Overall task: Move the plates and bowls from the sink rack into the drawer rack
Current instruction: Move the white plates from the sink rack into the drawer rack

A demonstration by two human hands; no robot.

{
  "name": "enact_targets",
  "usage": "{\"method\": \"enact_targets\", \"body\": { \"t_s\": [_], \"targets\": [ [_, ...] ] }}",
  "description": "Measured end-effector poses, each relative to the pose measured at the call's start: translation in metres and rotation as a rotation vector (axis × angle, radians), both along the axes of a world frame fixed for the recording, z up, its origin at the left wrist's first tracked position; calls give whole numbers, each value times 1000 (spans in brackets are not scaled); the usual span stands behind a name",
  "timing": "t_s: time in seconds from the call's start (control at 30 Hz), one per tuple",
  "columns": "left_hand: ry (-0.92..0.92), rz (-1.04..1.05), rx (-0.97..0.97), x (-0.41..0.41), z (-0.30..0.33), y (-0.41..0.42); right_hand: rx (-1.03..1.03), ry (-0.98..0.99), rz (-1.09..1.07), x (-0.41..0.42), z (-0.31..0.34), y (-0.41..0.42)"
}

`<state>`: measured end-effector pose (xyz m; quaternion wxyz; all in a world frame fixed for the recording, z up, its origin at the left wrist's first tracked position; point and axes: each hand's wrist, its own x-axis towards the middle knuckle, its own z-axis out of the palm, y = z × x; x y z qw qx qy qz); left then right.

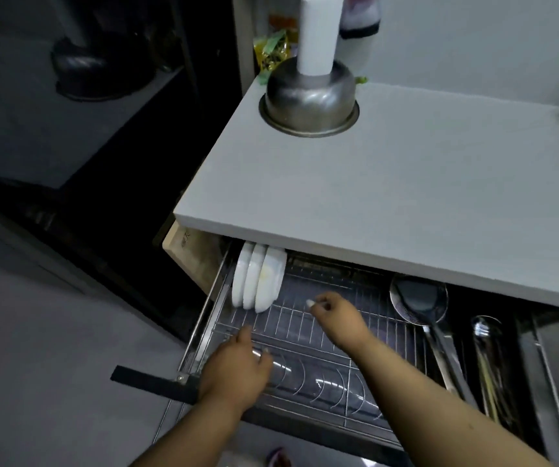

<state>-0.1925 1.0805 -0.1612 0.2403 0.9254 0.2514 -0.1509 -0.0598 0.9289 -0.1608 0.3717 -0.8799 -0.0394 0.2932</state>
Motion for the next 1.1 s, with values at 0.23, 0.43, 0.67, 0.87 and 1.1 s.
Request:
{"method": "enact_targets", "body": {
  "t_s": [0.23,0.43,0.67,0.87,1.1],
  "targets": [
    [-81,-156,-107,48,31,-83,47,-135,-240,-14,52,-133],
    [-218,-391,-232,95,68,-215,46,-233,-455,-26,93,-252],
    [-292,-638,-282,121,101,-379,41,-299,-709,-53,124,-404],
    [-304,-773,-321,127,112,-516,57,-343,-874,-78,133,-531],
    [-298,-949,-366,119,121,-667,0,-390,-1054,-113,143,-664]
  ]
}}
